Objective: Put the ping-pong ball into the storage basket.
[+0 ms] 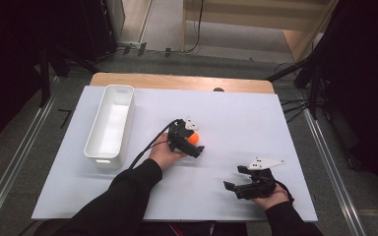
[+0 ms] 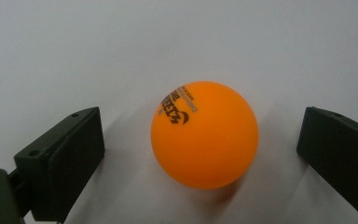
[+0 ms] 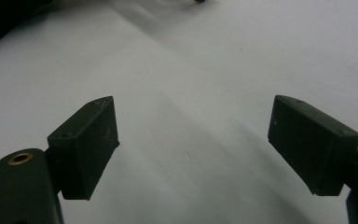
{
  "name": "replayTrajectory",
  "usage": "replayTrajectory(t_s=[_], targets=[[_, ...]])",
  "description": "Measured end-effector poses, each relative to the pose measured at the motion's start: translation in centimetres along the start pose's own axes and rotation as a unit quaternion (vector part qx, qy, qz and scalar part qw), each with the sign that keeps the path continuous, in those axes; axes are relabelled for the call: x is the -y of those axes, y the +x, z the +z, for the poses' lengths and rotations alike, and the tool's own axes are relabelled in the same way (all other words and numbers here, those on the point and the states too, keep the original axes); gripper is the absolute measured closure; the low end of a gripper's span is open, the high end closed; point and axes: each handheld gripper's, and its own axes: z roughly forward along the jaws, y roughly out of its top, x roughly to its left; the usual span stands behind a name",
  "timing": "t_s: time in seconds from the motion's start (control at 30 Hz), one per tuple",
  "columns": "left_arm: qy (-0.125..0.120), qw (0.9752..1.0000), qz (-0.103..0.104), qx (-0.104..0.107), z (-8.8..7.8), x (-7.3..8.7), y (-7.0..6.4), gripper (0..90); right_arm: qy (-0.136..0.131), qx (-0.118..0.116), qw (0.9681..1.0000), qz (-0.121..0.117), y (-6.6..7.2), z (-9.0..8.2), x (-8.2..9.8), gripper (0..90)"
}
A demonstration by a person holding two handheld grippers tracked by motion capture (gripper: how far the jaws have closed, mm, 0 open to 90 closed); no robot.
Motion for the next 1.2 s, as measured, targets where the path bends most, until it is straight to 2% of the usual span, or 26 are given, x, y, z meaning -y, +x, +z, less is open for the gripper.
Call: replayTrajectory(t_s=[0.5,0.73,0.83,0.97,1.1,1.2], targets=[[-0.011,0.9998,-0.017,-0.008,-0.3,0.2,0.2,8.3,0.005,0.005,0.9999,-0.012,0.1,0.1,-0.1,14.7],[-0.029,0.999,-0.03,-0.016,-0.9,0.6,0.4,27.9,0.007,0.005,0.9999,-0.01,0.3,0.1,-0.1,14.8],[-0.03,0.9993,-0.02,-0.013,-0.9,0.7,0.4,31.1,0.008,0.003,0.9999,-0.011,0.3,0.2,-0.1,14.8],[-0.035,0.9994,-0.01,0.0,-1.1,0.7,0.3,41.2,0.008,0.006,0.9999,-0.013,0.3,0.2,-0.1,14.8],[-0.037,0.9992,-0.016,0.002,-1.2,0.8,0.5,50.1,0.01,0.003,0.9999,-0.013,0.3,0.3,-0.1,14.8],[-0.037,0.9992,-0.014,-0.001,-1.2,0.8,0.4,50.3,0.01,0.003,0.9999,-0.013,0.3,0.3,-0.1,14.8]])
